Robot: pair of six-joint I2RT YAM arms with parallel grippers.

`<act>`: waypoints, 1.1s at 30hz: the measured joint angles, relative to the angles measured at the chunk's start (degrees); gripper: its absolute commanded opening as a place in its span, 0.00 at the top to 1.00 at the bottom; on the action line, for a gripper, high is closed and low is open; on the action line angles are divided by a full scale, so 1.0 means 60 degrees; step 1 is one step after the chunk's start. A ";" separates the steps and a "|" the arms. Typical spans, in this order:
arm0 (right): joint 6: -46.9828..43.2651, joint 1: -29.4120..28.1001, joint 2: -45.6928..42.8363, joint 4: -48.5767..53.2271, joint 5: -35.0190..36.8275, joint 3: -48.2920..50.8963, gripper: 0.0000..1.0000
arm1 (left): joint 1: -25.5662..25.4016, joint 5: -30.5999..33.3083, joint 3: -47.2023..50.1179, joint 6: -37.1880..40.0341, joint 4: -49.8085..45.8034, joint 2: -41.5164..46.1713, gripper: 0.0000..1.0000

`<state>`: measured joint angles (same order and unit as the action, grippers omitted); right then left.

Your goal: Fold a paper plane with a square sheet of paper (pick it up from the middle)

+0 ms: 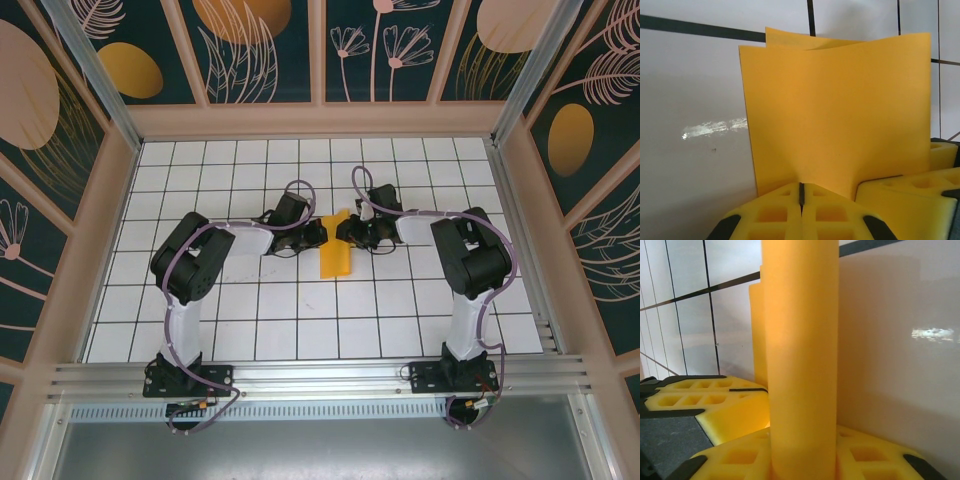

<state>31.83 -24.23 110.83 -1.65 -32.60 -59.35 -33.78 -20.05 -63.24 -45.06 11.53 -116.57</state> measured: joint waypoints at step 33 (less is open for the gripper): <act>-0.0579 -0.0652 -0.0659 0.0940 0.2244 0.0197 0.70 | 0.0004 0.0426 -0.0568 0.0127 -0.0681 -0.0062 0.89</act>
<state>28.36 -28.14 106.87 3.99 -19.14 -58.17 -33.76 -17.50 -66.65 -44.29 7.44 -116.95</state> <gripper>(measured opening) 0.307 0.089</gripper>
